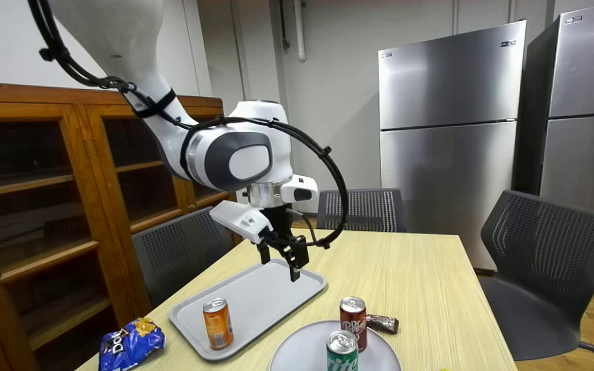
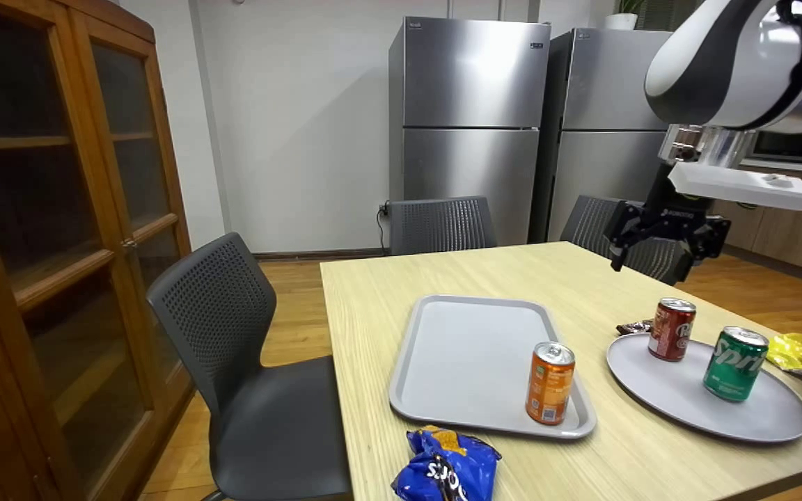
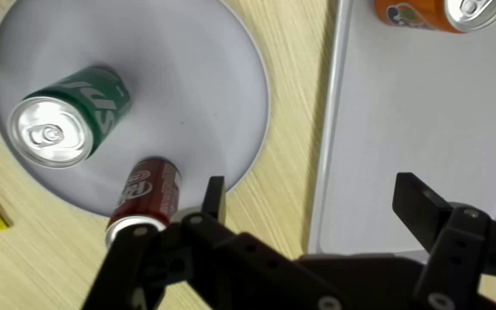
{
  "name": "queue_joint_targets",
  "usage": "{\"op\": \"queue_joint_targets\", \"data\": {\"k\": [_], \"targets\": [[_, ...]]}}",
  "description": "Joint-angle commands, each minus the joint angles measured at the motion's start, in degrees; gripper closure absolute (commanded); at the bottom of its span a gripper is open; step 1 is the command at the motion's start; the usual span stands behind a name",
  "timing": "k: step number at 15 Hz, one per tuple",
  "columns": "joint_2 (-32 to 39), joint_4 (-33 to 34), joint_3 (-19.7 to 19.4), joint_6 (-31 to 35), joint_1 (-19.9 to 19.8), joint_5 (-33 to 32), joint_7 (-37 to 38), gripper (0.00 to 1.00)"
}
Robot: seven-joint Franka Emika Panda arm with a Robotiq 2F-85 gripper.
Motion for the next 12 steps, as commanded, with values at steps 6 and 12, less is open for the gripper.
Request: {"op": "queue_joint_targets", "data": {"k": [6,12], "targets": [[0.1,0.0,3.7,-1.5,3.3,6.6,-5.1,0.0],[0.1,0.0,3.9,-1.8,3.5,7.0,-5.8,0.0]]}}
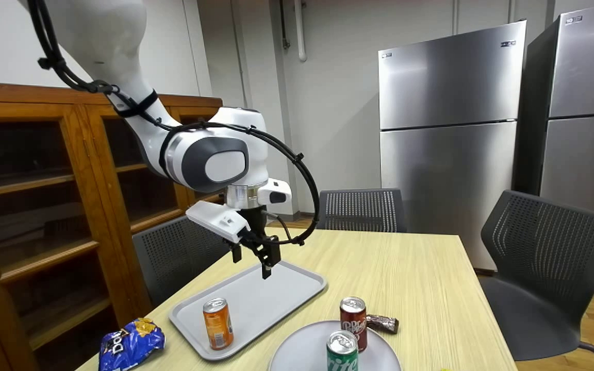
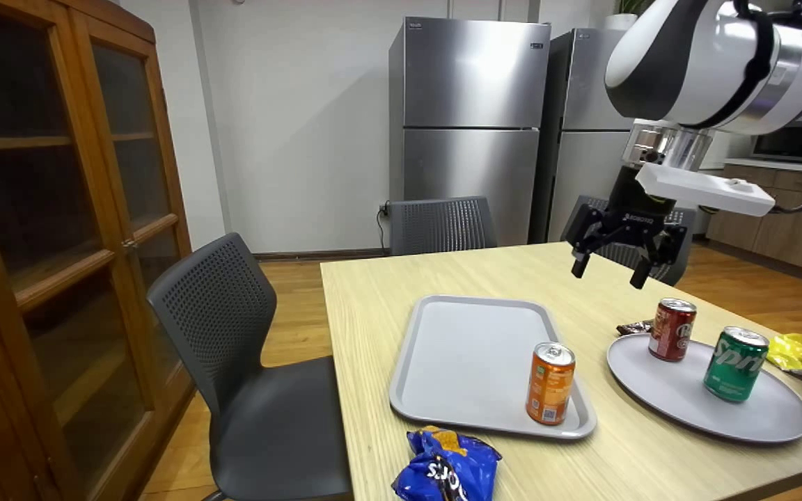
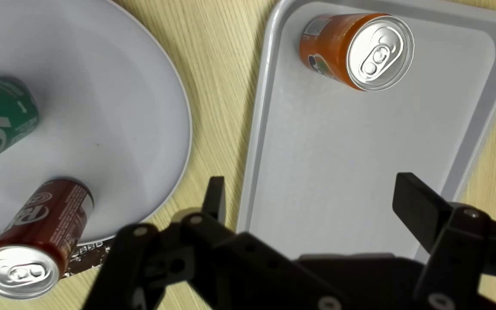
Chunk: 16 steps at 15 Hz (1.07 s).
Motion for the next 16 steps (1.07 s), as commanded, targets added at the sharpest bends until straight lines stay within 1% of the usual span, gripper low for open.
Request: {"op": "queue_joint_targets", "data": {"k": [1,5,11,16], "targets": [[-0.3,0.0,0.3,0.1,0.0,-0.1,0.1,0.0],[-1.1,-0.2,1.6,0.8,1.3,-0.6,-0.3,0.0],[-0.3,0.8,4.2,1.7,3.9,-0.8,-0.4,0.0],[1.3,2.1,5.2,0.8,5.2,-3.6,1.2,0.0]]}}
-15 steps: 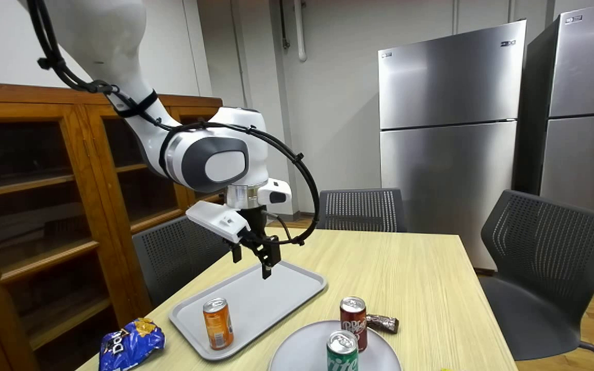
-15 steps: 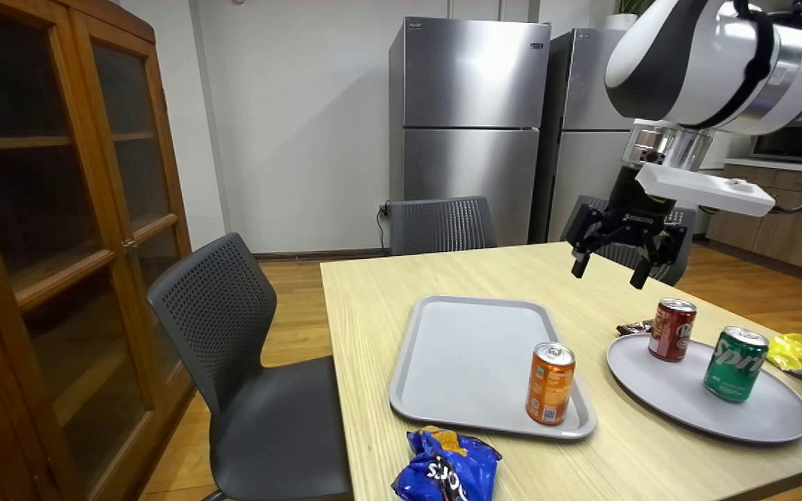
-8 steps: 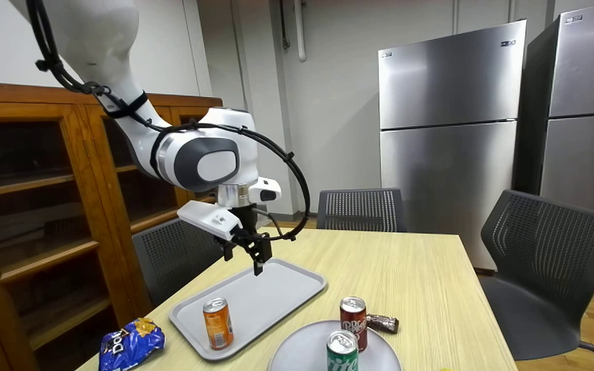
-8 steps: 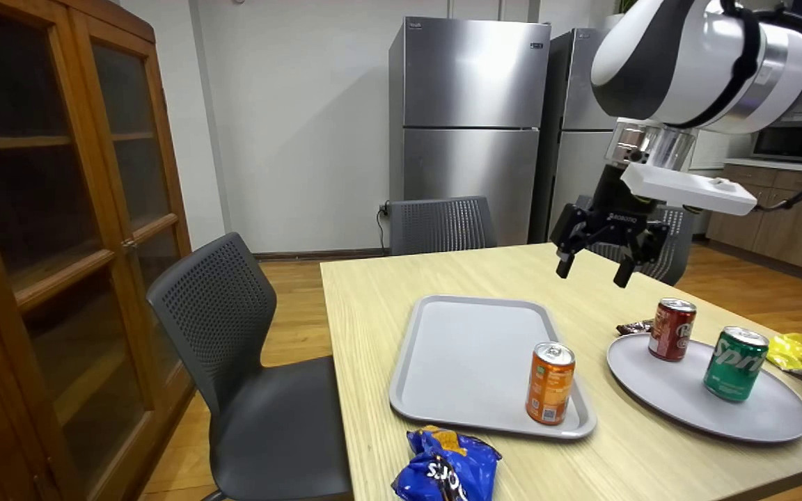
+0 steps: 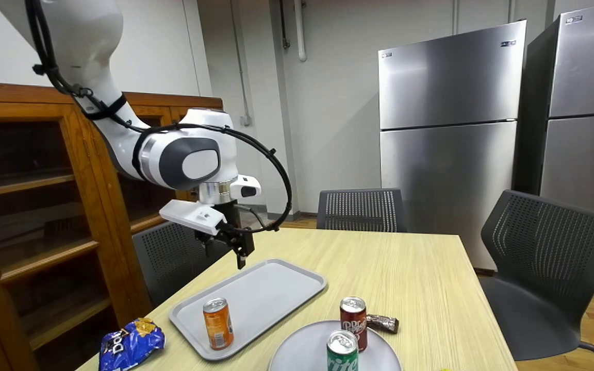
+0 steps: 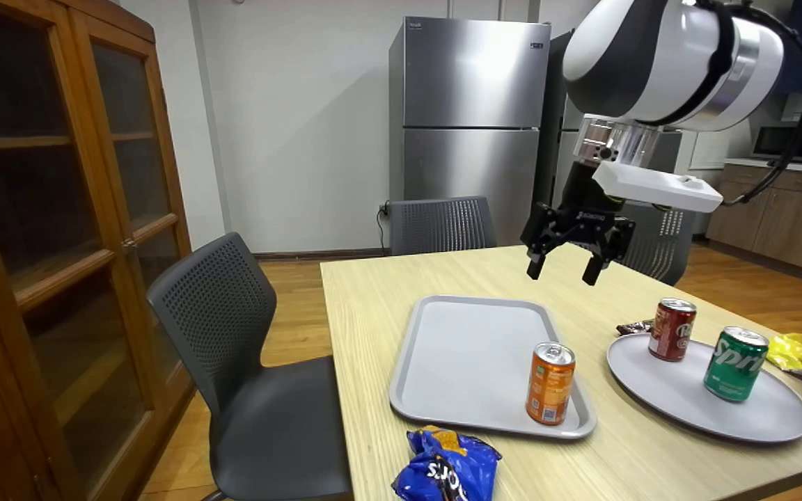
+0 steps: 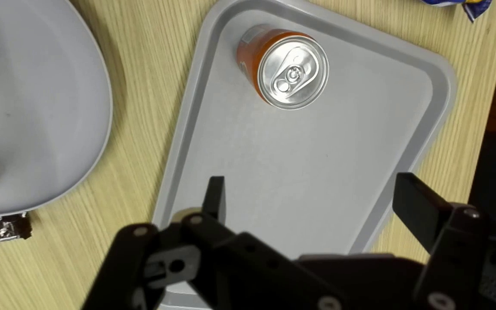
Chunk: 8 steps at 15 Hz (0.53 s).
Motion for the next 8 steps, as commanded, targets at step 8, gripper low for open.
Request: {"op": "queue_joint_targets", "data": {"k": [8], "targets": [[7.5,3.3,1.1,-0.4,1.6,-11.4,5.1,0.0]]}}
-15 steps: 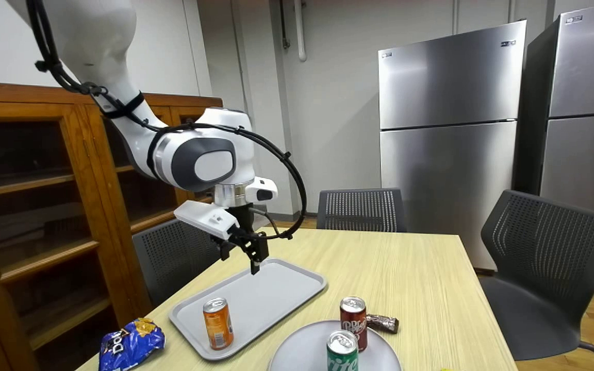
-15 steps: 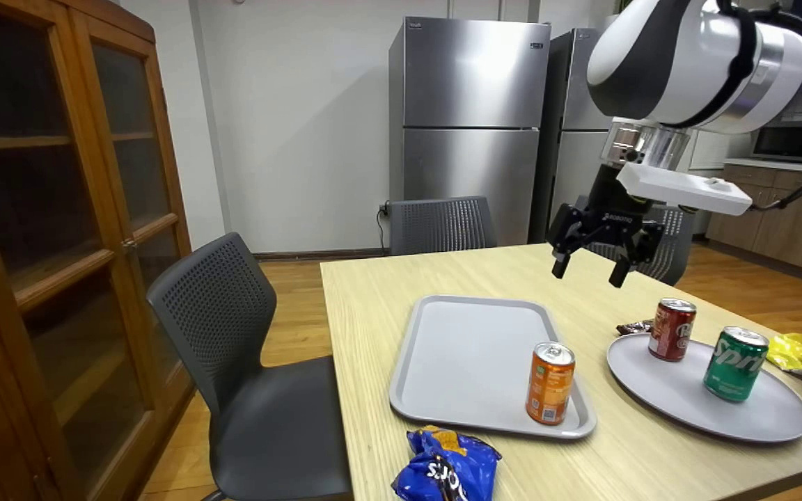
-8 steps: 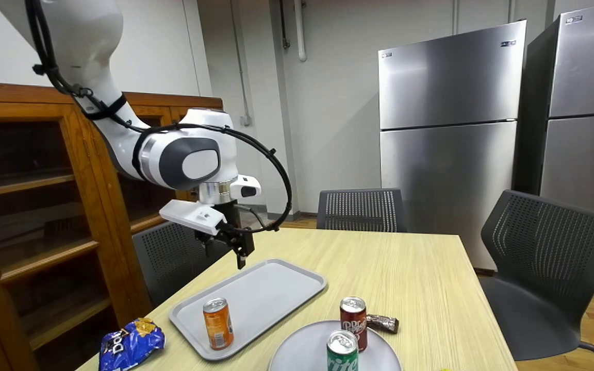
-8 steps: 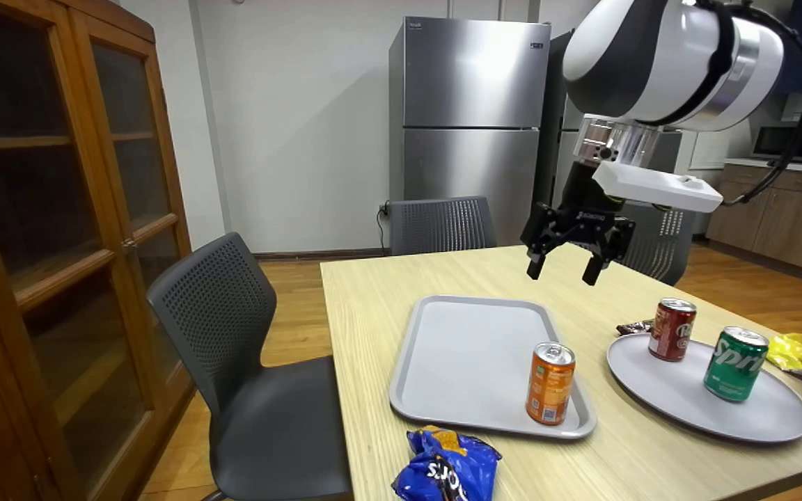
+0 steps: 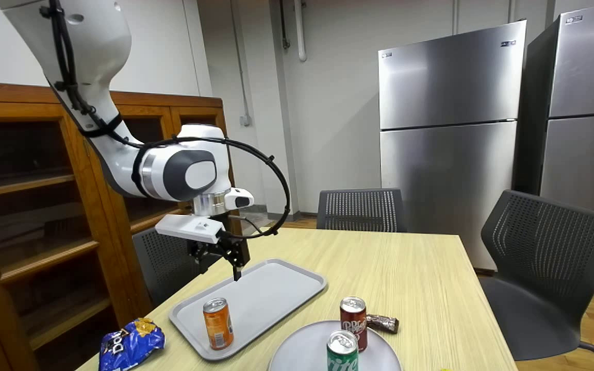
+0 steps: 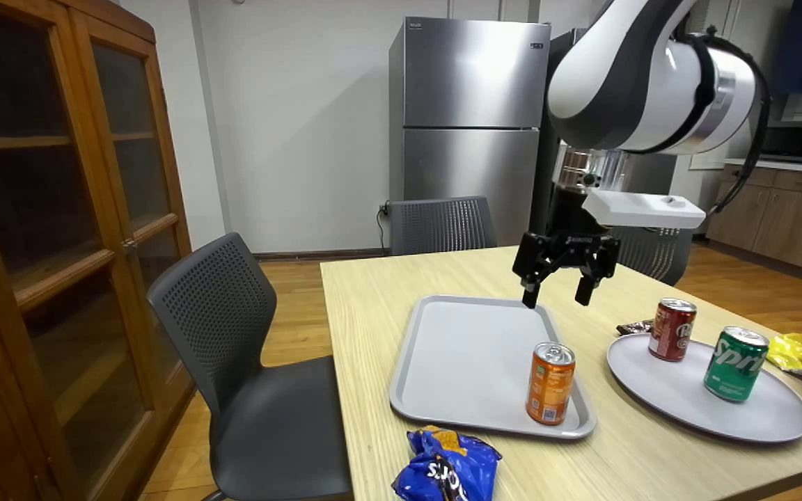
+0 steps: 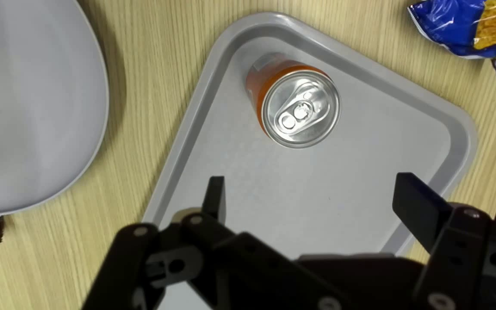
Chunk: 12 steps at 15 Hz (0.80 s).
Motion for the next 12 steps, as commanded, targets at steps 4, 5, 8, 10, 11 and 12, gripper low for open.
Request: {"op": "queue_joint_targets", "data": {"k": [4,5,8,10,11,12], "targets": [[6.1,4.0,0.0,-0.4,1.0,-7.1,4.7,0.0],[6.8,4.5,0.0,-0.6,1.1,-7.7,4.8,0.0],[8.6,5.7,-0.2,-0.8,1.6,-9.6,6.0,0.0],[9.9,6.5,-0.5,-0.8,1.9,-10.8,6.7,0.0],[10.4,6.8,-0.4,-0.9,1.9,-10.9,6.8,0.0],[11.0,7.2,-0.2,-1.0,1.8,-10.9,6.6,0.0]]}}
